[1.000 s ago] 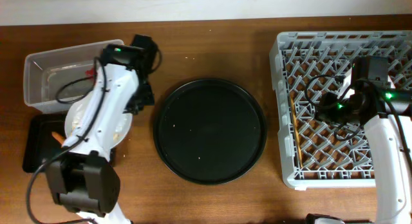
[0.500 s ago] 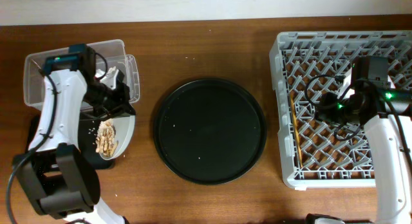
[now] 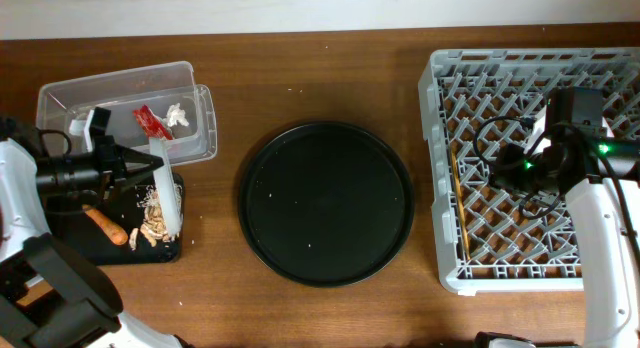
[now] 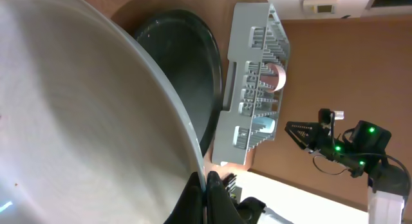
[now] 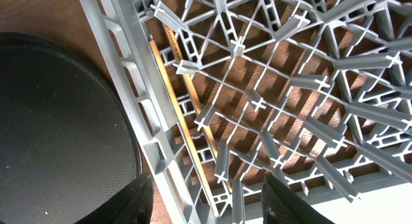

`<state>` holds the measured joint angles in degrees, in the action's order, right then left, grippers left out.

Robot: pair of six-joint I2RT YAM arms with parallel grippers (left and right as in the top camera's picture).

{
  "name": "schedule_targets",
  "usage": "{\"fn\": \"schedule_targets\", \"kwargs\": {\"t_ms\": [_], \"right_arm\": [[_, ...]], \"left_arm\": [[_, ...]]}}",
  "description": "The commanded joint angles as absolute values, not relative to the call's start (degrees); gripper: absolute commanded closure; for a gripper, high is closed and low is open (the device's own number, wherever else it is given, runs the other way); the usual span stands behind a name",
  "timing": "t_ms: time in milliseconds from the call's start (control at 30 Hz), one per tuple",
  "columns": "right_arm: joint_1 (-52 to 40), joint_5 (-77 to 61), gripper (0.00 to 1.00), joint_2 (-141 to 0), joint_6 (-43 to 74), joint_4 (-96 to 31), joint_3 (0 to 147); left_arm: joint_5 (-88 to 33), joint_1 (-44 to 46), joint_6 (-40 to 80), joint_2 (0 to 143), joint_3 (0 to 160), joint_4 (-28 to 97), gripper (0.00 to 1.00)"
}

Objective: Sort waste into correct bins and load items into the dishwasher rack

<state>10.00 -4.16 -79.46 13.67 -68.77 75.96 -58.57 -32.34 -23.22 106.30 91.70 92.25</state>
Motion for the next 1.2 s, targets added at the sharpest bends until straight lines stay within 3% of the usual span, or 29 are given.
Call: {"fn": "schedule_targets", "kwargs": {"t_ms": [0,233,467,533,733,833,933,1033,1167], "right_arm": [[10.15,-3.88,0.46,-79.77,13.72,-68.84,75.85],[10.15,-3.88,0.46,-79.77,13.72,-69.43,75.85],[10.15,-3.81,0.46,-79.77,13.72,-69.63,75.85],[10.15,-2.94,0.46,-79.77,13.72,-69.71,75.85],[10.15,-2.79,0.46,-79.77,13.72,-69.93,75.85],[10.15,-2.76,0.46,-79.77,13.72,-69.93,75.85],[10.15,-2.79,0.46,-79.77,13.74,-70.11,75.85],[10.15,-2.79,0.46,-79.77,13.72,-70.11,75.85],[10.15,-2.79,0.46,-79.77,13.74,-70.11,75.85]], "left_arm": [[-60.53,-32.80,-25.02,104.97,91.61,92.33,1.00],[-56.42,-35.44,-18.52,104.97,91.61,89.62,1.00],[-65.80,-35.44,-30.92,104.75,91.59,93.25,1.00],[-62.17,-35.44,-26.83,104.75,91.59,92.29,1.00],[-61.69,-35.44,-29.89,104.22,91.59,92.64,1.00],[-65.54,-34.72,-36.62,103.98,91.59,96.75,1.00],[-65.12,-24.14,-36.73,99.48,91.59,96.38,1.00],[-62.61,-4.84,-34.72,97.71,91.59,87.29,1.00],[-34.00,20.27,-17.21,98.63,91.59,66.54,1.00]]}}
